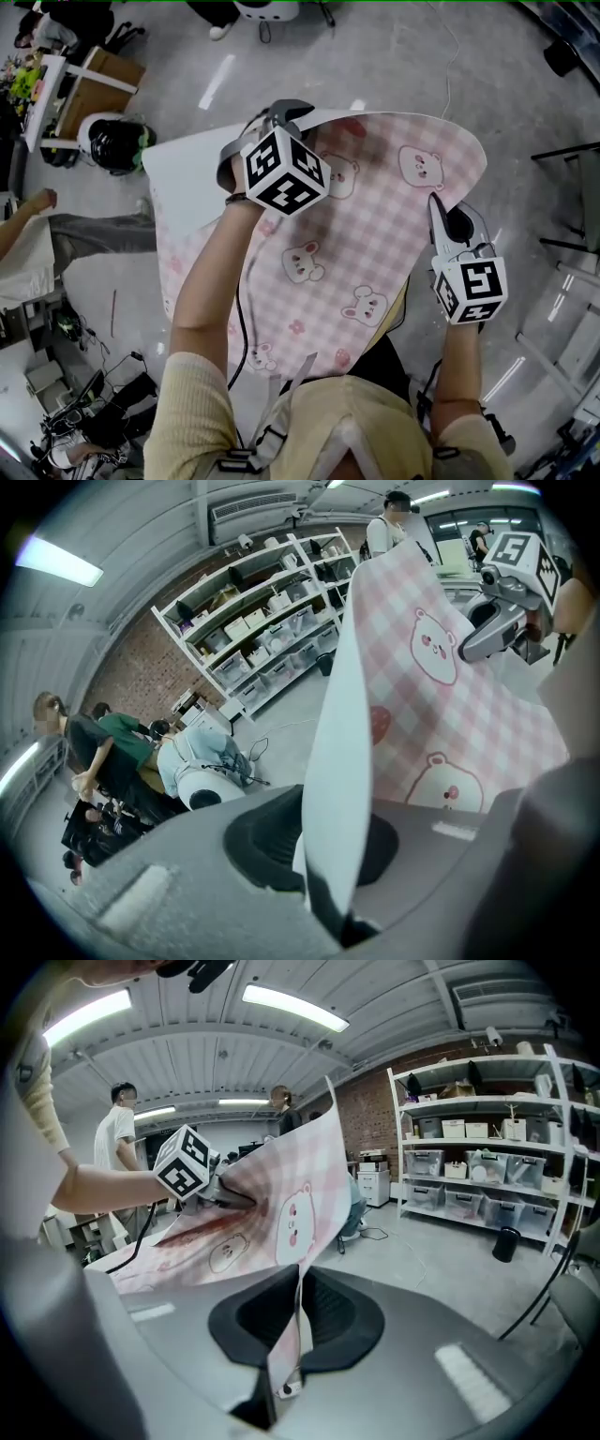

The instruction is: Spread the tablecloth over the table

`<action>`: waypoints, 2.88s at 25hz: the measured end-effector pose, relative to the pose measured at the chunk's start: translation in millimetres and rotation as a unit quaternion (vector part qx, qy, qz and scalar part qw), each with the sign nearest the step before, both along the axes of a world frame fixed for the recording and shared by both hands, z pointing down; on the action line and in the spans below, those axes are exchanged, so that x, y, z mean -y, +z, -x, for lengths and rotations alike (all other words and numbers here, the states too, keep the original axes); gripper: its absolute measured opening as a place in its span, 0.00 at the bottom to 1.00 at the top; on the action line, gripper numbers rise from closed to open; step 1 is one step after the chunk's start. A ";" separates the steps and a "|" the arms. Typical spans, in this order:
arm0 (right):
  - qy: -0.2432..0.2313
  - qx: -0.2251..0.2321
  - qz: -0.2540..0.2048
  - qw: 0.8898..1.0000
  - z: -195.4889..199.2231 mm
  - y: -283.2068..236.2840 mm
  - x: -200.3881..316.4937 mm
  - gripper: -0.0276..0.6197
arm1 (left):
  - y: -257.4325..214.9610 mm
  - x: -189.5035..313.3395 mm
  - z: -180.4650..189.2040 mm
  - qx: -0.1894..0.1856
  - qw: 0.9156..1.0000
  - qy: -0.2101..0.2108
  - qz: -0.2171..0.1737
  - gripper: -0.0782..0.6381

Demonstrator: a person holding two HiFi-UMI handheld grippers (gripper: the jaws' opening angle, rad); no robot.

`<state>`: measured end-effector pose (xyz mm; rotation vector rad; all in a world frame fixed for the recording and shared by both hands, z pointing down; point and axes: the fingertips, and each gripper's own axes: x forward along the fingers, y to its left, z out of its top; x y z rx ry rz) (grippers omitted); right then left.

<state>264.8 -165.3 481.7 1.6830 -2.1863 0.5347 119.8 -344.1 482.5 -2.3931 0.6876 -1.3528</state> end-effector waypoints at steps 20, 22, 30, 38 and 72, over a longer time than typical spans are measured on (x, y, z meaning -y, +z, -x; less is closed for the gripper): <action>0.029 -0.022 0.010 0.999 -5.0 12.9 4.9 0.10 | 7.7 6.1 -10.6 -0.030 0.999 0.003 -0.034 0.26; 0.044 -0.026 0.009 0.999 -11.5 11.9 1.6 0.11 | 3.6 4.4 -9.6 -0.037 0.999 0.000 -0.039 0.30; 0.074 -0.025 -0.008 0.997 -17.0 -4.6 -19.2 0.15 | -19.7 -14.9 0.1 -0.052 0.997 -0.006 -0.063 0.37; 0.075 -0.022 -0.013 0.997 -3.6 -13.8 -42.5 0.15 | -28.3 -39.6 13.1 -0.050 0.997 -0.006 -0.054 0.42; -0.038 -0.023 -0.023 0.999 85.5 -50.1 -42.2 0.17 | -41.3 -130.1 132.3 -0.186 0.966 -0.179 0.036 0.39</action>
